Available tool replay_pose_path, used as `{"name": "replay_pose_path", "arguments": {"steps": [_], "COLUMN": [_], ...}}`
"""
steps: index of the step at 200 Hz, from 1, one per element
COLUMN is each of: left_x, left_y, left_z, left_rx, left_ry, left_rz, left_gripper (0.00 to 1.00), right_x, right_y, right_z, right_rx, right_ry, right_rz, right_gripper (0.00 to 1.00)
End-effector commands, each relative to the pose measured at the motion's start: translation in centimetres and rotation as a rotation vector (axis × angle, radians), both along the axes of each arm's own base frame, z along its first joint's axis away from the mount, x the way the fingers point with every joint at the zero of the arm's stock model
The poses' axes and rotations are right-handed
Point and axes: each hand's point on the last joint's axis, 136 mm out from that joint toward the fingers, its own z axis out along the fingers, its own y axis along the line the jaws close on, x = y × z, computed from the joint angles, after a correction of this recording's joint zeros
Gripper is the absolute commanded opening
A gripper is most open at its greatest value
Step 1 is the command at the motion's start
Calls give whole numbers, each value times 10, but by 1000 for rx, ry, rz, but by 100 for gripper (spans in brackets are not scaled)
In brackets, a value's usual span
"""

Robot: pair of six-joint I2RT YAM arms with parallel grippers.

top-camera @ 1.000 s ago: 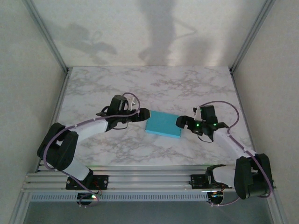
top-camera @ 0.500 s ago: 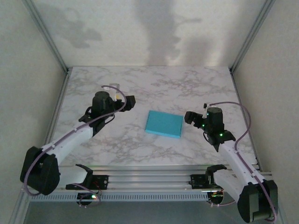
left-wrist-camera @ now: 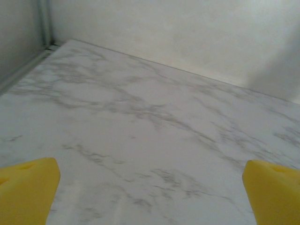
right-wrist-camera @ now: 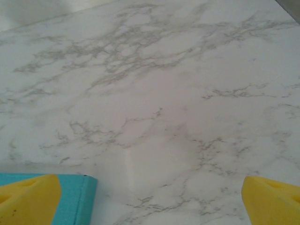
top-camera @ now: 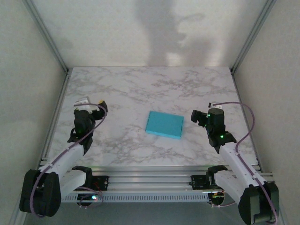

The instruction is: Fold the paper box

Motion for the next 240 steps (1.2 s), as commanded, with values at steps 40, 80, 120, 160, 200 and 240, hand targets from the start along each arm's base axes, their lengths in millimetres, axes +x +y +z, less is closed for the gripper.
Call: {"name": "replay_pose_path", "arguments": {"steps": [40, 80, 120, 160, 200, 240], "left_x": [-6, -16, -12, -11, 7, 24], "left_y": [29, 33, 36, 42, 34, 36], "left_z": [5, -3, -13, -22, -36, -53], "left_rx": [25, 70, 93, 112, 125, 108], "left_ry": [-92, -126, -139, -175, -166, -95], "left_rz": [73, 88, 85, 99, 43, 26], "left_gripper": [99, 100, 99, 99, 99, 100], "right_x": [15, 18, 23, 29, 37, 47], "right_y": [-13, -9, -8, -10, -12, -27], "right_z": [6, 4, -10, -19, -19, -19], "right_rx": [-103, -108, -140, -177, -188, -254], "right_ry": [-33, -39, -8, -2, -39, -62], "right_rz": [-40, -12, 2, 13, 6, -42], "right_gripper": [99, 99, 99, 99, 99, 99]}}
